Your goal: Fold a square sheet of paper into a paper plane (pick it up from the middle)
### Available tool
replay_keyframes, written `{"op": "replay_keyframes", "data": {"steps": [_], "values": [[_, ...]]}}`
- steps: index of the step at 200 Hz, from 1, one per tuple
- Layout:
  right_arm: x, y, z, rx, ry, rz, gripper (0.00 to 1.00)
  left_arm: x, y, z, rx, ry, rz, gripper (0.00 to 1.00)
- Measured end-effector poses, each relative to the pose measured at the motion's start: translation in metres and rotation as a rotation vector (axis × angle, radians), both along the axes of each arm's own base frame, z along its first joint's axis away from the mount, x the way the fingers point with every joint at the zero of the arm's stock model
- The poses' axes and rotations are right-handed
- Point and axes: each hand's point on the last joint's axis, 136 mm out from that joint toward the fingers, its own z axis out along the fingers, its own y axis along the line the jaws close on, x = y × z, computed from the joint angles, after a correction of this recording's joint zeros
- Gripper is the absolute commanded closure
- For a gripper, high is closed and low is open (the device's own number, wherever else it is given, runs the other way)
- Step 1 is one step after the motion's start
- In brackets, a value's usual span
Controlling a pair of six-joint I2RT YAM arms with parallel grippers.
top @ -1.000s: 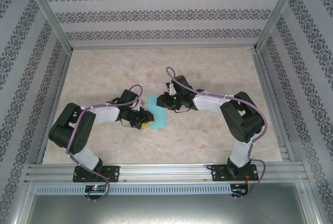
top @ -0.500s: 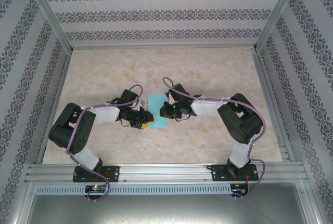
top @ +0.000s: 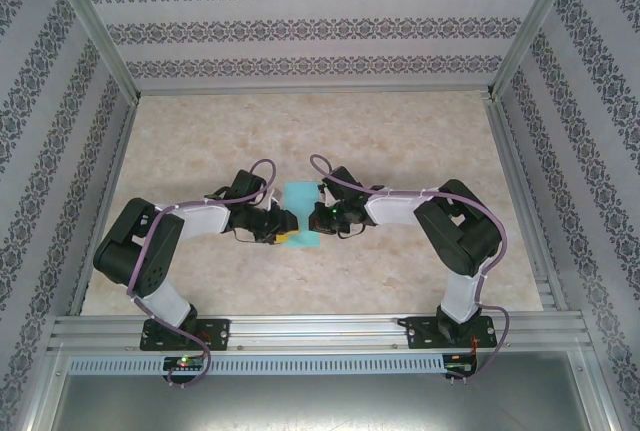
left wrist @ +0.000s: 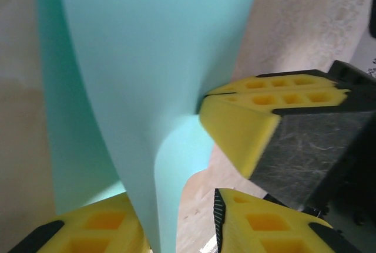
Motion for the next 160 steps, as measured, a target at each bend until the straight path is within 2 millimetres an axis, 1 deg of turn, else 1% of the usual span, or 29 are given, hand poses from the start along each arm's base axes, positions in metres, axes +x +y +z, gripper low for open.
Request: {"op": "replay_keyframes", "data": {"steps": [30,51,78,97,123,140,160], "values": [[0.000,0.002,0.001,0.020,-0.007,0.005,0.97,0.010,-0.006,0.010,-0.032,-0.048,-0.006,0.62],[0.000,0.003,0.001,0.055,-0.006,-0.002,0.94,0.017,-0.009,0.017,-0.047,-0.081,-0.007,0.61],[0.000,0.001,0.001,0.083,0.011,-0.022,0.92,0.025,-0.013,0.026,-0.064,-0.110,-0.010,0.60],[-0.001,-0.001,0.004,0.095,0.014,-0.037,0.89,0.030,-0.017,0.030,-0.077,-0.122,-0.016,0.59],[0.000,-0.013,0.014,0.118,0.006,-0.086,0.82,0.032,-0.019,0.026,-0.081,-0.114,-0.020,0.57],[0.007,-0.025,0.022,0.138,-0.007,-0.136,0.79,0.031,-0.019,0.020,-0.077,-0.099,-0.022,0.57],[0.014,-0.039,0.024,0.149,-0.012,-0.189,0.72,0.032,-0.019,0.018,-0.076,-0.095,-0.022,0.57]]}}
